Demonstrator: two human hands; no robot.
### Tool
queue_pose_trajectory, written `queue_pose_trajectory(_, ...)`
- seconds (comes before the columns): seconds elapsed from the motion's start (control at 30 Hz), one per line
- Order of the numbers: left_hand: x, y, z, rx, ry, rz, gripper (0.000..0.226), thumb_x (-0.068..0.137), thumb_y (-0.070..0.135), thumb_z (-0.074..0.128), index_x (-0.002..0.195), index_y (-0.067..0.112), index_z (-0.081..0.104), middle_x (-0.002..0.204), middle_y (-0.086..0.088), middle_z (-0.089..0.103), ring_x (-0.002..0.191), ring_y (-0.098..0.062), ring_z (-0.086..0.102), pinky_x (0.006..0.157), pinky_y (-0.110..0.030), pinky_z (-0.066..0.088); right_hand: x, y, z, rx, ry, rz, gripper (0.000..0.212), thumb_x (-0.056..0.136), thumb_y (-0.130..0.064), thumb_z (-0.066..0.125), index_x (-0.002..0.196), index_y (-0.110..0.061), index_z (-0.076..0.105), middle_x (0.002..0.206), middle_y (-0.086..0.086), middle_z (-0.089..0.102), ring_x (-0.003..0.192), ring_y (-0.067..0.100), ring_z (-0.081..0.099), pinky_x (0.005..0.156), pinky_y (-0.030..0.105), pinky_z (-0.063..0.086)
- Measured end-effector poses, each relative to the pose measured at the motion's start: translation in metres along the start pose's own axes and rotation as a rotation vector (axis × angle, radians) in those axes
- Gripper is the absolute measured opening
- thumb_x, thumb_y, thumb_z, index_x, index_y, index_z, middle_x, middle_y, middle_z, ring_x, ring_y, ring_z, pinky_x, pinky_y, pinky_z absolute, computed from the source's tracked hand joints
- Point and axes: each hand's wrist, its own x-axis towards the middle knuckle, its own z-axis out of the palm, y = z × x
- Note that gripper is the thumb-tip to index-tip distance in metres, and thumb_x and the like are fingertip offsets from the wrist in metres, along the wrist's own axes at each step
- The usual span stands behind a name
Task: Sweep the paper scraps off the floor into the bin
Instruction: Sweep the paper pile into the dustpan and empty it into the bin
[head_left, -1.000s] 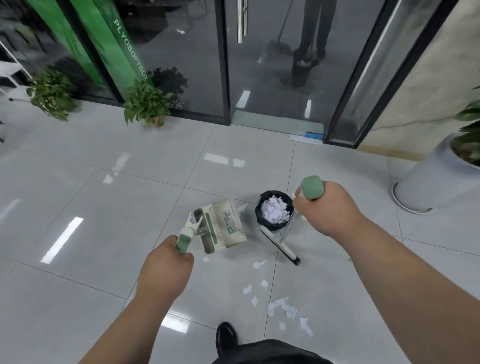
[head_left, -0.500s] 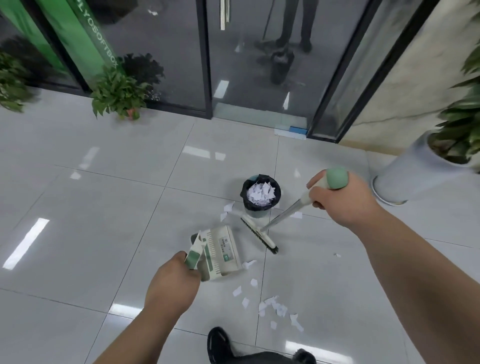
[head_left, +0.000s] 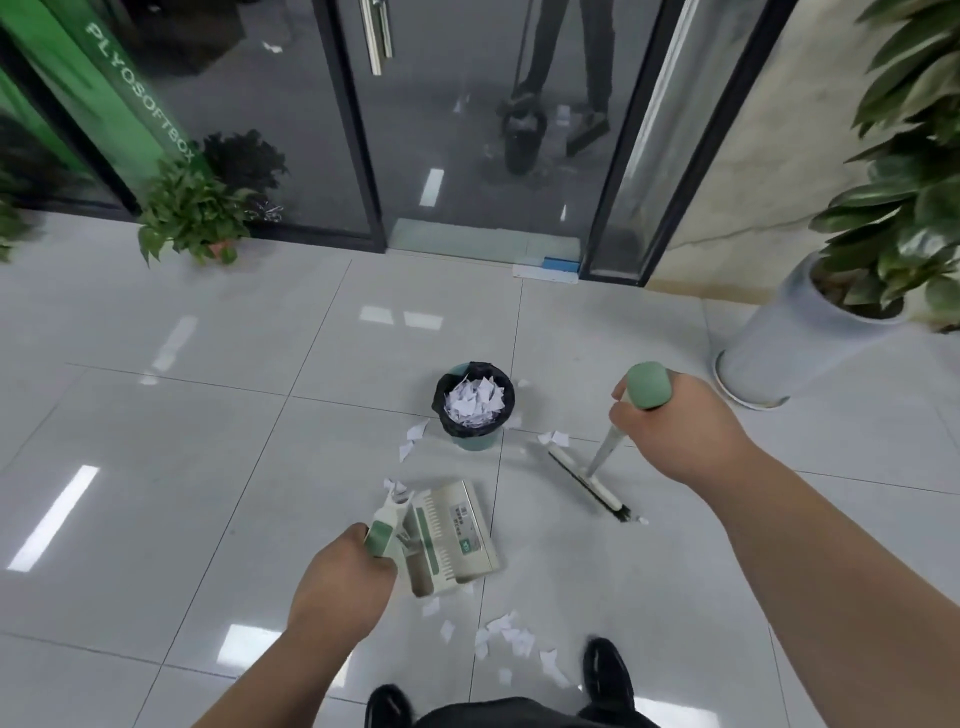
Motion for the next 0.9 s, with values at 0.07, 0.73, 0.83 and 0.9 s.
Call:
queue_pose_trajectory(0.07,-0.004,0.026,0.021,-0.010,0.018,-0.022,0.004,0.085,0.009,0.050,0.083,0.012,0.053,0.072,-0.006,0.060,0.060,-0.023,0.051,0.053,-0.030,0.037,0.026,0.022,-0.015,-0.017,-0.011,-0.035,0.011,0.083,-0.027,0.062,0.091,-0.021,0.066,0.084,0.008,0.067,0.063,0.023,0.054,0.060,0.031,0.046)
queue_pose_trajectory(0.73,-0.050,0.090,0.135,-0.145,0.162,-0.326,0.002,0.077,0.011,0.051,0.077,0.010,0.053,0.057,-0.005,0.056,0.053,-0.026,0.050,0.053,-0.035,0.044,0.132,0.146,0.008,-0.211,-0.422,-0.380,0.016,0.086,-0.025,0.070,0.101,-0.028,0.071,0.113,-0.004,0.048,0.088,0.026,0.063,0.081,0.035,0.054)
queue_pose_trajectory(0.83,-0.056,0.084,0.135,-0.176,0.155,-0.323,0.002,0.077,0.011,0.052,0.076,0.011,0.052,0.057,-0.004,0.056,0.053,-0.027,0.051,0.055,-0.034,0.044,0.113,0.137,-0.008,-0.273,-0.487,-0.415,0.014,0.086,-0.026,0.070,0.099,-0.026,0.071,0.108,-0.006,0.049,0.086,0.021,0.061,0.074,0.029,0.052)
queue_pose_trajectory(0.9,-0.063,0.078,0.131,-0.187,0.148,-0.326,0.001,0.077,0.012,0.052,0.076,0.012,0.052,0.056,-0.003,0.055,0.053,-0.028,0.051,0.055,-0.034,0.045,0.101,0.126,-0.020,-0.319,-0.534,-0.447,0.013,0.084,-0.025,0.070,0.098,-0.026,0.072,0.103,-0.007,0.049,0.083,0.018,0.060,0.072,0.027,0.049)
